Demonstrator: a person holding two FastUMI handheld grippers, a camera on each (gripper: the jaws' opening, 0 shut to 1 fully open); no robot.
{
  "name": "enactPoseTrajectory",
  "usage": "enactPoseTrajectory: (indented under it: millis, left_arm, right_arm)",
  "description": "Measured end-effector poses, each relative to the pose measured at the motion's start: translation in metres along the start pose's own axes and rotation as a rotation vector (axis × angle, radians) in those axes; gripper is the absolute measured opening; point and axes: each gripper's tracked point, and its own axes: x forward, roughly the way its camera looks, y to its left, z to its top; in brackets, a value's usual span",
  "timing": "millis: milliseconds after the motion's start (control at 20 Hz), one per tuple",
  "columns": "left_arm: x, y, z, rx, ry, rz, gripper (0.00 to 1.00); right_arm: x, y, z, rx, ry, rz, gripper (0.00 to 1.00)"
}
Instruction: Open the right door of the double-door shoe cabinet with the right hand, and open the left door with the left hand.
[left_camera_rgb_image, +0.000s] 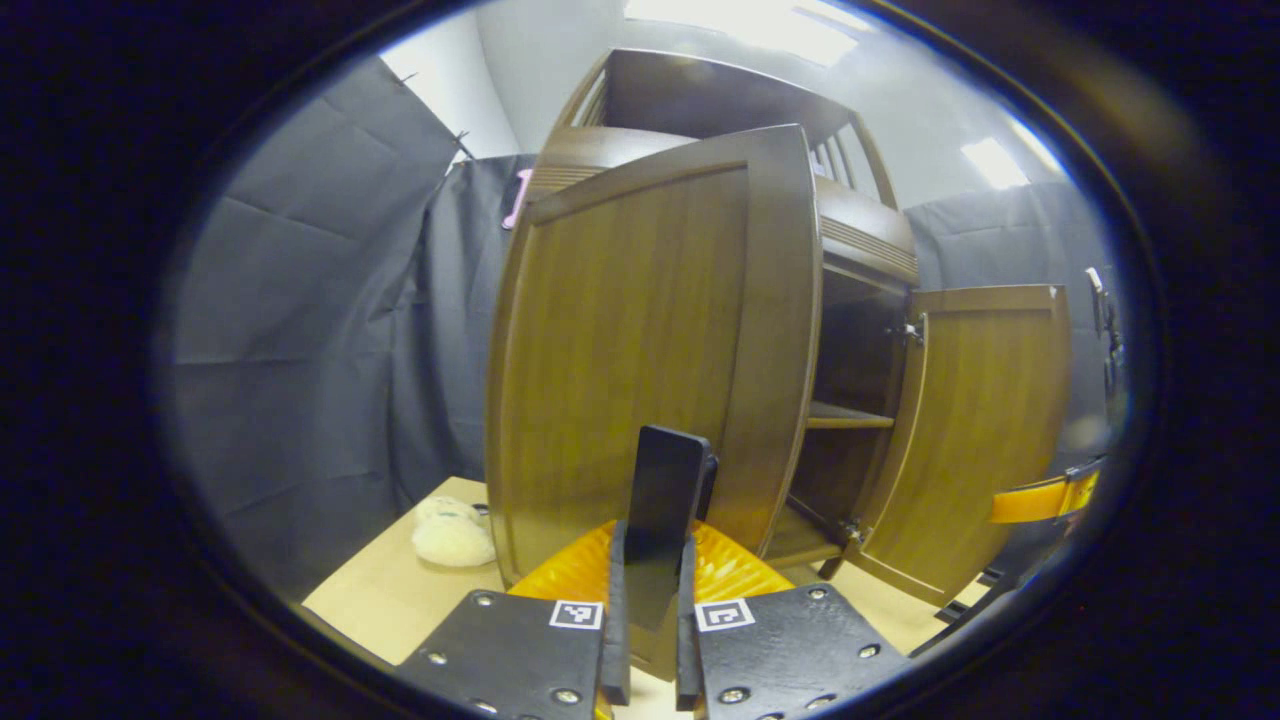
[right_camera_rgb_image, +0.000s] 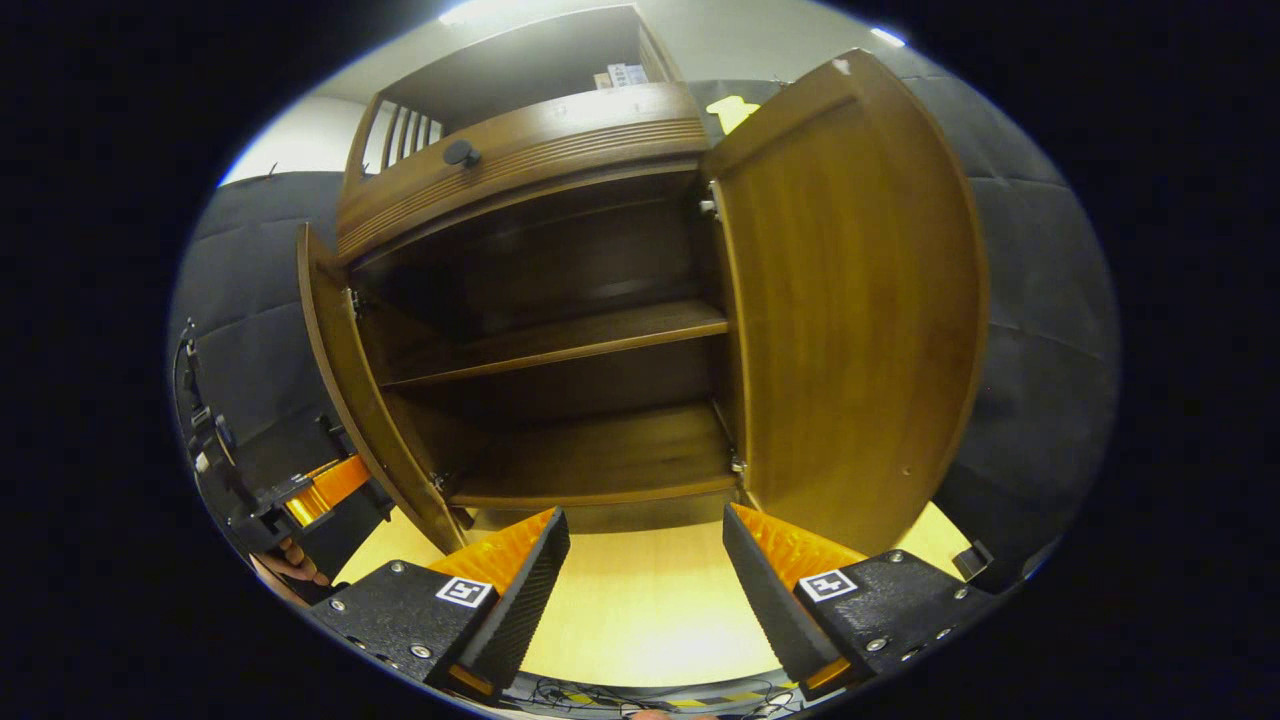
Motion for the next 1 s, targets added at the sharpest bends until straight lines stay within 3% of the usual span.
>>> enactPoseTrajectory:
  millis: [200,250,300,450,500,600,650,750,800,1000]
  left_arm:
    - [0.002,0.003,0.003,-0.027,-0.005,0.027,0.12]
    - [-0.001,0.005,0.004,-0.019,-0.004,0.042,0.25]
    - [0.001,0.006,0.007,-0.001,-0.009,0.05,0.16]
    - [-0.005,0.018,0.023,0.027,-0.015,0.073,0.16]
    - [-0.01,0.023,0.029,0.016,-0.019,0.079,0.02]
    - [-0.016,0.045,0.03,-0.004,-0.017,0.087,0.02]
    - [-0.017,0.053,0.027,-0.011,-0.015,0.089,0.09]
    - [-0.025,0.079,0.025,-0.023,-0.017,0.097,0.08]
    - [-0.028,0.087,0.028,-0.025,-0.02,0.102,0.08]
    - [-0.036,0.123,0.026,-0.027,-0.004,0.135,0.08]
  right_arm:
    - [0.01,0.027,0.003,-0.016,0.02,0.065,0.92]
    - [0.012,0.033,0.004,-0.015,0.023,0.077,0.92]
    - [0.014,0.039,0.003,-0.016,0.025,0.089,0.92]
    - [0.016,0.051,0.001,-0.034,0.031,0.109,0.95]
    - [0.017,0.054,-0.001,-0.042,0.035,0.113,0.92]
    - [0.018,0.057,-0.004,-0.051,0.038,0.115,0.96]
    - [0.019,0.057,-0.003,-0.051,0.035,0.112,0.96]
    - [0.021,0.057,-0.001,-0.04,0.022,0.099,0.92]
    - [0.022,0.059,-0.002,-0.034,0.021,0.097,0.95]
    - [0.023,0.066,-0.004,-0.029,0.031,0.104,0.95]
